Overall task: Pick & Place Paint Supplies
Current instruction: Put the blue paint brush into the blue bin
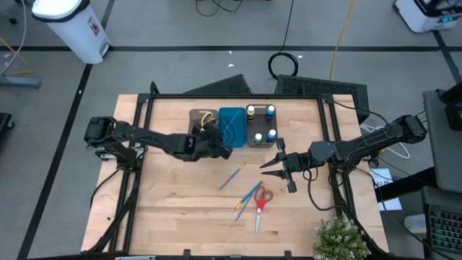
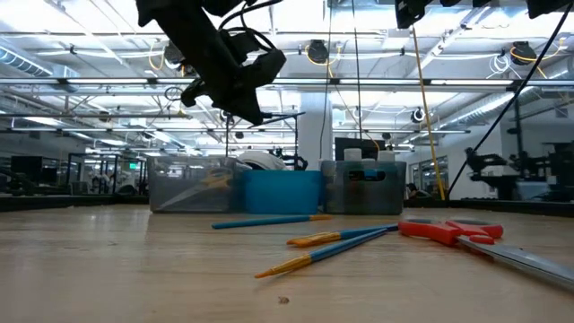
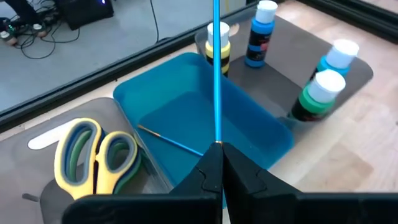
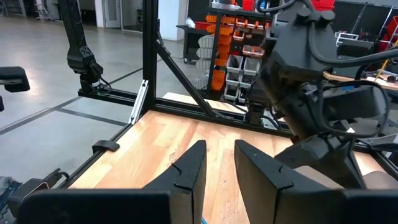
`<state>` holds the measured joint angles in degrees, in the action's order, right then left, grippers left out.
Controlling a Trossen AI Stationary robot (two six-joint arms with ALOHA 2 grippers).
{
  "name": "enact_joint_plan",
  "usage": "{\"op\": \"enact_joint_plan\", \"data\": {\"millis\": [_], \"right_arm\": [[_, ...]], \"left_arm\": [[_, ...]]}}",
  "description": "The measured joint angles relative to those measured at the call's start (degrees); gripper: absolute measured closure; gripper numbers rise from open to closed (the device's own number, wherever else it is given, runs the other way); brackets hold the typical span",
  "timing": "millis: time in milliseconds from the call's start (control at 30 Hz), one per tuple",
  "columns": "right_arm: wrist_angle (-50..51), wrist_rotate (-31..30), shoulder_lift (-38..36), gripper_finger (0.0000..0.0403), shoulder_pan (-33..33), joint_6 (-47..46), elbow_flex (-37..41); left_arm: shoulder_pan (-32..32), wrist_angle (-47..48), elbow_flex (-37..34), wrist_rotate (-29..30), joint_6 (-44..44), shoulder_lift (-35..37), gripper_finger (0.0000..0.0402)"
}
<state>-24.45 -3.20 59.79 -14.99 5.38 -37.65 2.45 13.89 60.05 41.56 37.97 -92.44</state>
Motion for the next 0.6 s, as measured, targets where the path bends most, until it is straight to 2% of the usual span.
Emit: {"op": "enact_joint_plan", "data": {"millis": [233, 467, 600], "right_arm": [[-0.1, 0.0, 0.0, 0.033, -0.01, -0.01, 0.0], [-0.11, 0.0, 0.0, 0.033, -0.02, 0.0, 0.0], [-0.13, 0.0, 0.0, 0.033, -0.01, 0.0, 0.0]], "left_arm": [[-0.58, -2.46, 0.07, 0.0, 0.07, -0.81, 0.0401], [-0.88, -5.0, 0.04, -0.21, 0.05, -6.53, 0.0401], [-2.24, -5.51, 0.04, -2.25, 0.31, -8.44, 0.0401]]}}
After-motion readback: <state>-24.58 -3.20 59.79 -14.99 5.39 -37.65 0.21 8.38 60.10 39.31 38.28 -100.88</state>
